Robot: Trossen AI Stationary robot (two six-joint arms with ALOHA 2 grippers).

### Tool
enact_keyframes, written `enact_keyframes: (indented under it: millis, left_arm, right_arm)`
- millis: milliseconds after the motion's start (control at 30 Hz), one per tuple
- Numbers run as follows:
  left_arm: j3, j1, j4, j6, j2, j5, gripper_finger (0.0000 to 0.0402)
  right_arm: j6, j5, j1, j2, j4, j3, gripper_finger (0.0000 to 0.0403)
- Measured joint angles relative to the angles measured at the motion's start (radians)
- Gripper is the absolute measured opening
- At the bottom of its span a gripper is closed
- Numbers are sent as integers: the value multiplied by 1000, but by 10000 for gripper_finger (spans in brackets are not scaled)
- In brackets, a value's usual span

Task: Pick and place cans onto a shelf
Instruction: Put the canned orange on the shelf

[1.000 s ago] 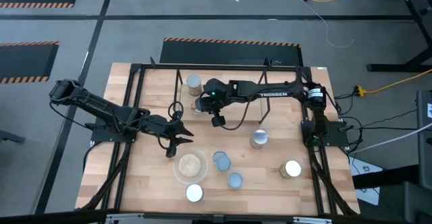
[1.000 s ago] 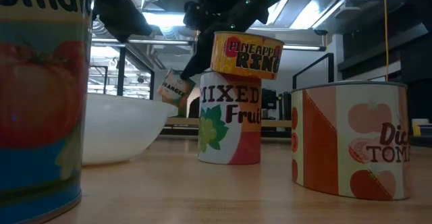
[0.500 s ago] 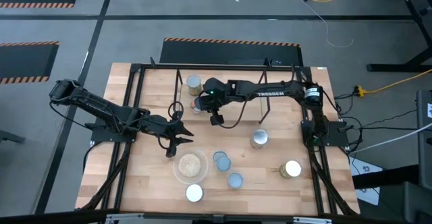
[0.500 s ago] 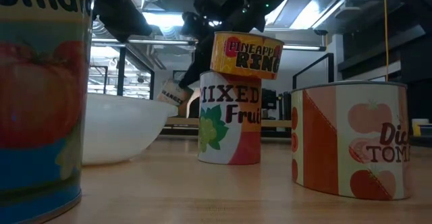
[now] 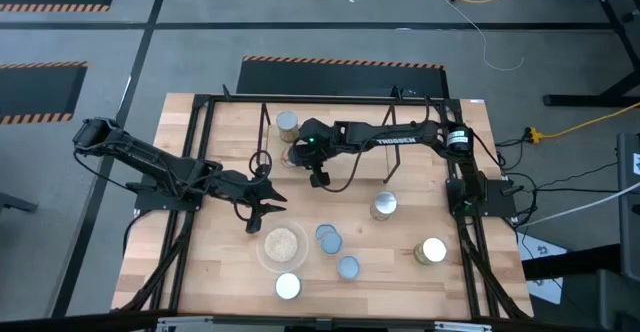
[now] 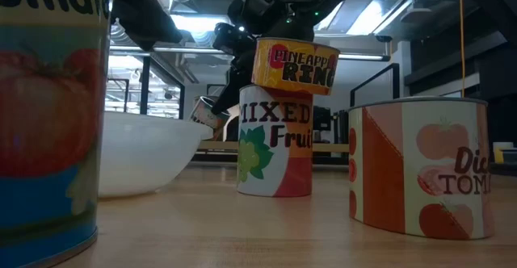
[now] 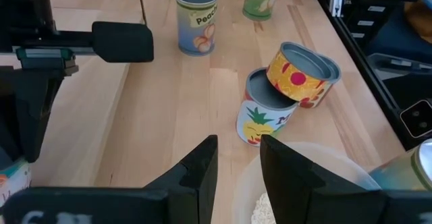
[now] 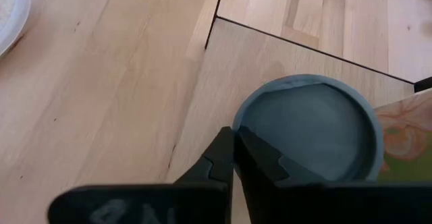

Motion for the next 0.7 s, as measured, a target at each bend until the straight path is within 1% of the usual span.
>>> enact_keyframes:
  millis: [700]
  left_arm:
    - [0, 0, 0, 0, 0, 0, 105]
  right_arm:
    - [3, 2, 0, 1, 23, -1, 26]
